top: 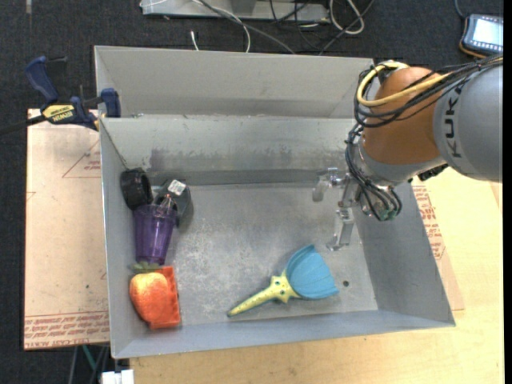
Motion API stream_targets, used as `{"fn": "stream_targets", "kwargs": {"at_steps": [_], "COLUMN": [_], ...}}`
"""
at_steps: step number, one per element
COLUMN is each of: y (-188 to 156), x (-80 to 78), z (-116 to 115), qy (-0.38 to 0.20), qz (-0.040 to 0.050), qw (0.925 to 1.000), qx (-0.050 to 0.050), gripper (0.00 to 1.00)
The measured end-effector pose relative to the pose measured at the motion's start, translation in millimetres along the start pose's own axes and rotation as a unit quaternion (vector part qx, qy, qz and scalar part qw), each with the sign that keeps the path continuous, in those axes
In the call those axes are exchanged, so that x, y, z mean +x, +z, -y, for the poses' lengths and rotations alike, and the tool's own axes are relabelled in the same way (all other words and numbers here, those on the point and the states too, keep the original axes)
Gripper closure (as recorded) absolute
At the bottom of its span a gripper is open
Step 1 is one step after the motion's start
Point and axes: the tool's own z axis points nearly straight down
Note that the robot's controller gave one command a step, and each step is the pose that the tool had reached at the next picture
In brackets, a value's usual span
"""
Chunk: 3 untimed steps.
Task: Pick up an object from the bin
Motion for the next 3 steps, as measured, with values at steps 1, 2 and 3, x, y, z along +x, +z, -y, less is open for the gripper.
{"fn": "stream_targets", "kwargs": {"at_steps": [1, 2, 3], "y": [41.7, 36.4, 61.8], "x": [-17.4, -4.8, -2.3], "z": [-5.0, -31.5, -32.0], "qy": [-0.107, 0.001, -0.073], "qz": [0.001, 0.0018, 0.0023], "qw": [0.9943, 1.0, 0.9974], "qx": [0.0, -0.001, 0.0], "gripper": [0.0, 0.0, 0.0]}}
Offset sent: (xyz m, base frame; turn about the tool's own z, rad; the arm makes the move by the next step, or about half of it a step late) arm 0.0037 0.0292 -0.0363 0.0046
